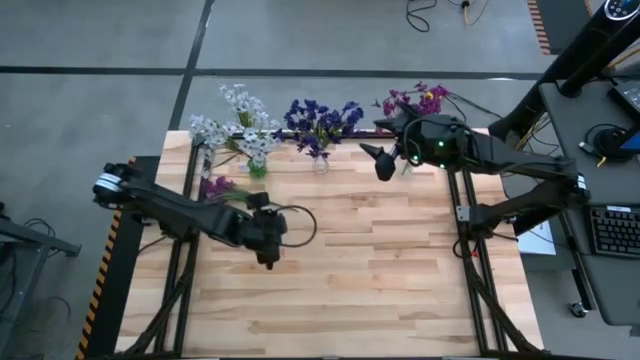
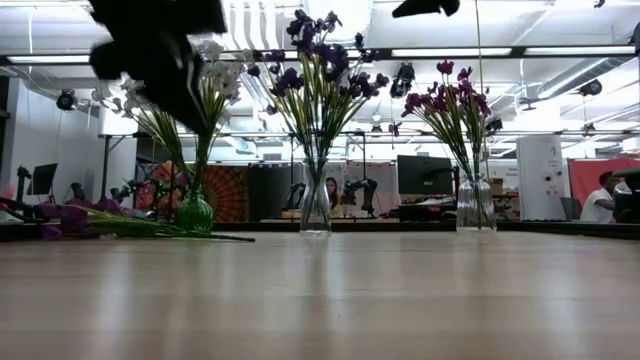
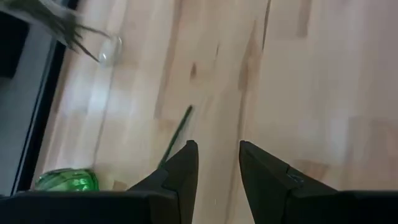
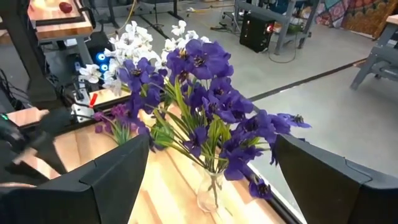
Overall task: Sort flowers into vase by color
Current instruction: Put the light violet flowers into the right transparent vase
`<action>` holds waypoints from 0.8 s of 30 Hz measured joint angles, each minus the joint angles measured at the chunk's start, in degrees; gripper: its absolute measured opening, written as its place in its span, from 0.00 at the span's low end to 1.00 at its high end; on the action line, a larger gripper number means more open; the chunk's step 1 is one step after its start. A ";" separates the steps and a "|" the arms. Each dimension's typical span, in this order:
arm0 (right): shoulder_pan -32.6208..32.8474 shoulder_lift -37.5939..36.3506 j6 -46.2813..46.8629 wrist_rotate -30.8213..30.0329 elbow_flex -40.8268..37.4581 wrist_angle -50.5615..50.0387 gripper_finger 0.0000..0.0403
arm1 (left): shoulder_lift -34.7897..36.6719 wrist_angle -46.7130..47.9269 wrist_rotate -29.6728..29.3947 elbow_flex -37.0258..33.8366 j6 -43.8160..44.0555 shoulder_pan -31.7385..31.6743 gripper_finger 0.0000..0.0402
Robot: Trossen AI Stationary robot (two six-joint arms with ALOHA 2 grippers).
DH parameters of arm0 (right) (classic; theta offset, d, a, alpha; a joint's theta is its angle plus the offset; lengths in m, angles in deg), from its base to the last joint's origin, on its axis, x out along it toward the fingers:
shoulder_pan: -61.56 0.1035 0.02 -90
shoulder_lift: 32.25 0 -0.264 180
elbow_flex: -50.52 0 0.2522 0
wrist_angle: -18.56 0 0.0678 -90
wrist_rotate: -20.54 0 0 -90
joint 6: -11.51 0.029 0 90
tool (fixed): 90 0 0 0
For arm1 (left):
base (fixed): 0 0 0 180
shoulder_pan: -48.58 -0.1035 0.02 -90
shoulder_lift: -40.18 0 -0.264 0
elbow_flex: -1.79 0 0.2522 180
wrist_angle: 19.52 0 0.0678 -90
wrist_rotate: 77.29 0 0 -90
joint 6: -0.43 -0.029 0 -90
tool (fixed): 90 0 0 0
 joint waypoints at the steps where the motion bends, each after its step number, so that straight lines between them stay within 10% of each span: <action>1: 0.14 -0.35 0.20 -0.02 0.02 -0.40 0.85 | -1.36 -0.04 0.02 0.00 0.02 -0.27 0.25; 11: 0.35 -1.13 0.54 -0.02 0.00 -2.83 0.85 | -12.23 0.04 8.86 0.00 -0.52 -9.50 0.39; 24: 0.90 0.02 0.45 0.04 -0.20 -3.30 0.85 | -19.69 -4.18 13.77 0.20 -24.88 -21.67 0.48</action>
